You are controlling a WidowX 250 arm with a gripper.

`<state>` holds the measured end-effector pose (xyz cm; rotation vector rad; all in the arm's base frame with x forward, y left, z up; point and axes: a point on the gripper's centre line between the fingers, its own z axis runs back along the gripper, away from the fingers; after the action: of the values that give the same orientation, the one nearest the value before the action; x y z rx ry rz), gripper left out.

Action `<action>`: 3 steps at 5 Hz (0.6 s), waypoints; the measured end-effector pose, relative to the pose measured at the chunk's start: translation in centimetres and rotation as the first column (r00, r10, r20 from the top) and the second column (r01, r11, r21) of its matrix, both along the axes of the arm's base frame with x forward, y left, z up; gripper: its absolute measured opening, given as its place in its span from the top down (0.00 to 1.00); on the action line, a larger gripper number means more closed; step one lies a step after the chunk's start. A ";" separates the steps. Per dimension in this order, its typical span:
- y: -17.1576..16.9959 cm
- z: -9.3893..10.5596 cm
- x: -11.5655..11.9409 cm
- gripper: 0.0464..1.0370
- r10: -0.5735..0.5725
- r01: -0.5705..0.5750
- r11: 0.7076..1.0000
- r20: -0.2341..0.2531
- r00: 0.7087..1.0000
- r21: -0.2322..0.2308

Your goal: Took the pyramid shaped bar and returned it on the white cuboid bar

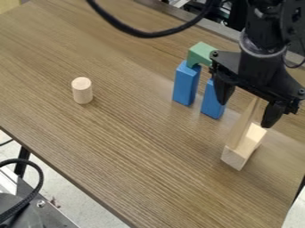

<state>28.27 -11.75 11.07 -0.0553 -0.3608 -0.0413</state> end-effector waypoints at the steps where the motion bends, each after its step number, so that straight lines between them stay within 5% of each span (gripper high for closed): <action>1: 0.1 -0.2 0.1 0.34 0.016 -0.016 1.000 0.002 1.000 -0.027; 3: 0.1 -0.1 0.0 0.87 0.018 -0.018 1.000 -0.001 1.000 -0.022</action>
<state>28.30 -11.60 10.96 -0.0737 -0.3611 -0.0200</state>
